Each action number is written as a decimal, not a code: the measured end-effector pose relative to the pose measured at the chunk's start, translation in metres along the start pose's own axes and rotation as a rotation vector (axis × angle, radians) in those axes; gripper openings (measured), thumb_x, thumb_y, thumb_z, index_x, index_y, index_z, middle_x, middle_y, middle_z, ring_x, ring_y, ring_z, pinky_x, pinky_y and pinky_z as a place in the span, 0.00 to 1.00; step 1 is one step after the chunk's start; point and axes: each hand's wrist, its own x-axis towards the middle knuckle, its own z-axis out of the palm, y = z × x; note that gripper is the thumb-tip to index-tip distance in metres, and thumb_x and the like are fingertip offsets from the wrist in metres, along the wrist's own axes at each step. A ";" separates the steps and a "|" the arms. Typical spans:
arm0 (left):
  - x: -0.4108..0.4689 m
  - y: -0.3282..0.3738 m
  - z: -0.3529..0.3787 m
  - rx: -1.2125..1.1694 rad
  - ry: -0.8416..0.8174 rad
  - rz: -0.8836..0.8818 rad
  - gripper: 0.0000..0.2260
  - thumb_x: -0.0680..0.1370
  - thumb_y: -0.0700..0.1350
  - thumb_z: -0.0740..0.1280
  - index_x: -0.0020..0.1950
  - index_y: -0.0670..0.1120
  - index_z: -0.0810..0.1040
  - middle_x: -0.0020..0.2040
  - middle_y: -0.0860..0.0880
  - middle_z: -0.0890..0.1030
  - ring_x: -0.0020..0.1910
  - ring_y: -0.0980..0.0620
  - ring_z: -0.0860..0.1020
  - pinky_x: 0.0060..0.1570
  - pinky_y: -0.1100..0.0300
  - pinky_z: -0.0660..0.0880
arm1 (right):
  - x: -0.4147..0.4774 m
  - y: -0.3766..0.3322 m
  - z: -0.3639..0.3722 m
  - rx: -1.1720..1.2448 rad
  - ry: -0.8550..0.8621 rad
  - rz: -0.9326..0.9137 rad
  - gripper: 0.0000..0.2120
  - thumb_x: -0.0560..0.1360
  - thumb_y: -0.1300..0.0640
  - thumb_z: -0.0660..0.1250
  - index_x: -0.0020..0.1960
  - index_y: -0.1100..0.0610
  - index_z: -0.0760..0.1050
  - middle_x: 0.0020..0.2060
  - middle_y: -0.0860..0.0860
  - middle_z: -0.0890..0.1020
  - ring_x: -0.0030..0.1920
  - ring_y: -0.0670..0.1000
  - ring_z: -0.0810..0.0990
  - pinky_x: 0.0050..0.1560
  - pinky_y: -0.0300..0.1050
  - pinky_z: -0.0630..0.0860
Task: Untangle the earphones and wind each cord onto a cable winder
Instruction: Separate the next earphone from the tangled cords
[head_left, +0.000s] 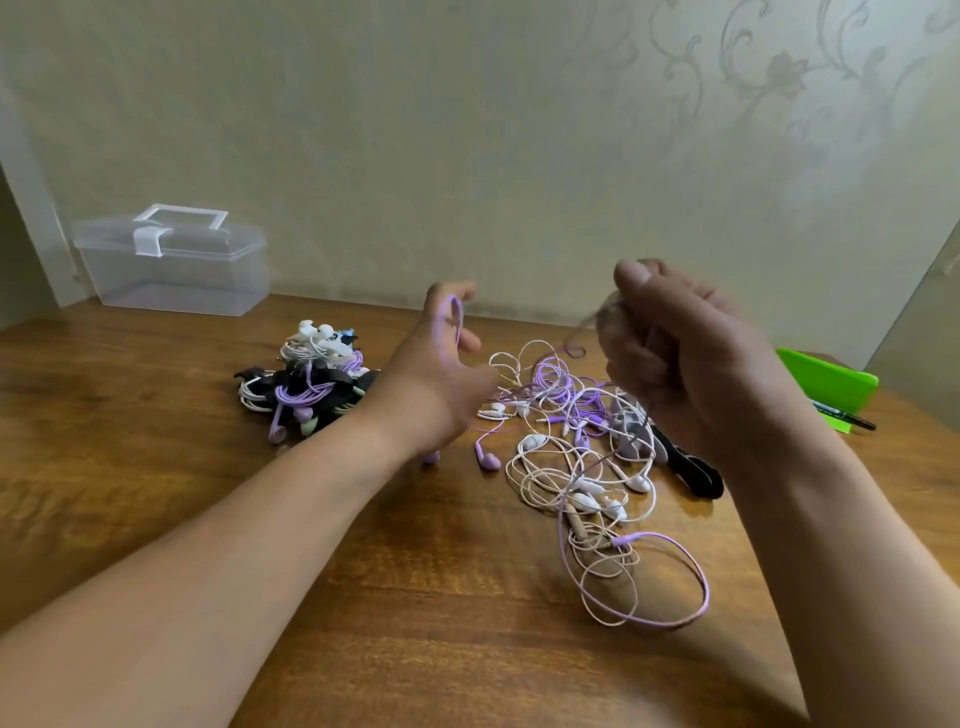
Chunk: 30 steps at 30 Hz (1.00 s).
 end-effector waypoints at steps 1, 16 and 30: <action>-0.001 0.003 0.001 -0.073 -0.042 0.029 0.30 0.76 0.38 0.67 0.74 0.58 0.65 0.57 0.50 0.77 0.40 0.52 0.79 0.37 0.61 0.78 | 0.000 0.002 0.001 -0.010 0.006 -0.001 0.15 0.78 0.55 0.67 0.36 0.53 0.66 0.31 0.54 0.80 0.24 0.45 0.60 0.25 0.39 0.54; 0.008 -0.004 -0.009 -0.880 -0.292 -0.061 0.16 0.82 0.45 0.62 0.34 0.47 0.72 0.30 0.49 0.61 0.22 0.55 0.58 0.28 0.58 0.51 | 0.007 0.009 -0.024 -0.036 0.334 0.041 0.11 0.71 0.58 0.58 0.35 0.54 0.77 0.24 0.48 0.59 0.25 0.47 0.55 0.25 0.39 0.53; -0.007 0.011 0.003 -0.542 -0.248 0.060 0.18 0.82 0.36 0.62 0.32 0.44 0.71 0.25 0.49 0.66 0.24 0.54 0.62 0.23 0.63 0.58 | -0.003 0.024 0.013 -0.707 -0.063 0.138 0.18 0.83 0.42 0.64 0.54 0.57 0.80 0.38 0.49 0.86 0.42 0.50 0.85 0.52 0.50 0.80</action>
